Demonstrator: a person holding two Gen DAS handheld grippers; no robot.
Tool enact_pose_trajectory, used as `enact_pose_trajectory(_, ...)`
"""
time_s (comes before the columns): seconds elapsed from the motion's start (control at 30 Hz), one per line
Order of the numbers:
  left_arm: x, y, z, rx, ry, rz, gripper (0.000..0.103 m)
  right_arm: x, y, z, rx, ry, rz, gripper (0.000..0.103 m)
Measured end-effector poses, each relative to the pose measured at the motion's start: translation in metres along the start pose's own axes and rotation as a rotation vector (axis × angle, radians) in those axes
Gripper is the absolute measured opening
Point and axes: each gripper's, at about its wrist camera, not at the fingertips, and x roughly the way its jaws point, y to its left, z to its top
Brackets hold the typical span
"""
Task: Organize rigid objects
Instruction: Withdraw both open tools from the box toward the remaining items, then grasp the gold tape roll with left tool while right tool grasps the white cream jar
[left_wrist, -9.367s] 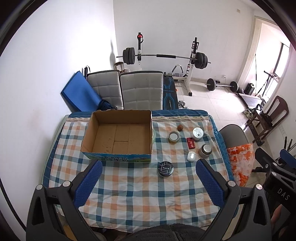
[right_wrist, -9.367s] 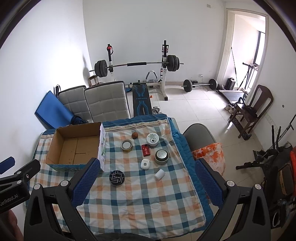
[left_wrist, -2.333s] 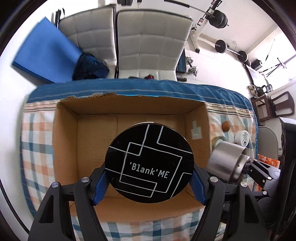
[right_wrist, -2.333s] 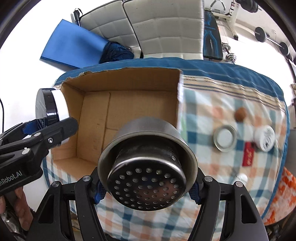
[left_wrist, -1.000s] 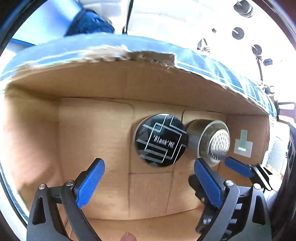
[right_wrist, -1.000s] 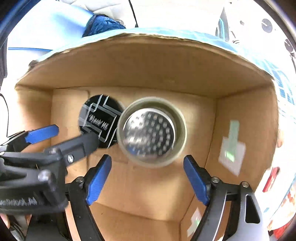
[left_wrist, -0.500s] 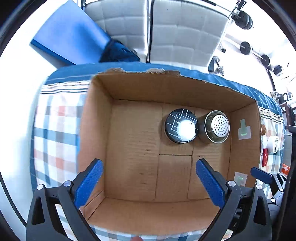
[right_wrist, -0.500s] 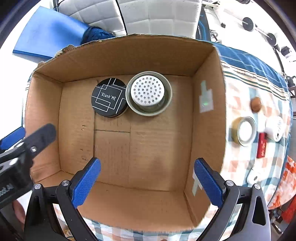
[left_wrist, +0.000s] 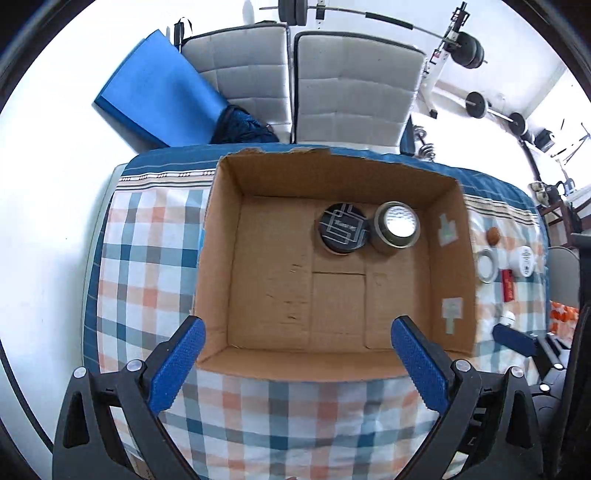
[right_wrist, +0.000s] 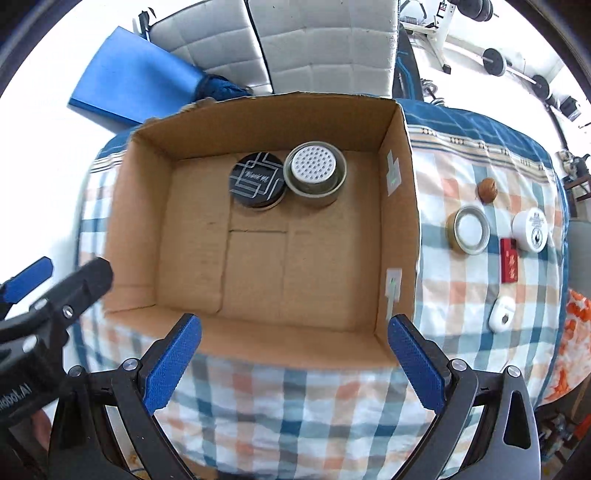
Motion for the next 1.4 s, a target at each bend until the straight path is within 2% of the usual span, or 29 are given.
enact_pose_trajectory(0.1,-0.020,-0.022,-0.005,0.028,-0.025,-0.018,0.103,-0.023,-0.020,-0.014,0.025,-0.005,0.041,0.103)
enact_pose_trajectory(0.2,-0.033,-0.052,-0.005,0.051,-0.046,-0.045,0.103,-0.046,-0.057,-0.022,0.075,-0.017,0.055,0.103)
enact_pose_trajectory(0.37,-0.030,-0.126,0.007,0.130,-0.059,-0.064,0.103,-0.070,-0.141,-0.025,0.180,-0.043,-0.020,0.103)
enact_pose_trajectory(0.57,0.017,-0.233,0.035,0.219,-0.005,-0.092,0.103,-0.066,-0.260,-0.008,0.318,-0.036,-0.101,0.103)
enact_pose_trajectory(0.73,0.081,-0.286,0.061,0.209,0.082,-0.092,0.103,-0.035,-0.341,0.026,0.386,-0.010,-0.101,0.103)
enact_pose_trajectory(0.83,0.124,-0.304,0.072,0.202,0.137,-0.069,0.103,-0.003,-0.372,0.050,0.401,0.010,-0.094,0.102)
enact_pose_trajectory(0.93,0.164,-0.317,0.078,0.194,0.204,-0.068,0.094,0.031,-0.390,0.071,0.406,0.051,-0.087,0.102)
enact_pose_trajectory(1.1,0.214,-0.330,0.081,0.201,0.276,-0.045,0.094,0.072,-0.401,0.092,0.392,0.116,-0.067,0.097)
enact_pose_trajectory(1.17,0.227,-0.333,0.081,0.198,0.306,-0.039,0.094,0.082,-0.403,0.097,0.385,0.135,-0.085,0.087)
enact_pose_trajectory(1.2,0.234,-0.333,0.080,0.196,0.324,-0.032,0.094,0.088,-0.404,0.100,0.378,0.152,-0.097,0.072)
enact_pose_trajectory(1.3,0.250,-0.334,0.076,0.200,0.360,-0.029,0.093,0.096,-0.406,0.103,0.364,0.169,-0.108,0.070)
enact_pose_trajectory(1.37,0.254,-0.335,0.071,0.206,0.357,-0.042,0.062,0.094,-0.405,0.103,0.347,0.173,-0.111,0.070)
enact_pose_trajectory(1.4,0.254,-0.335,0.067,0.210,0.357,-0.032,0.062,0.094,-0.404,0.102,0.330,0.182,-0.115,0.070)
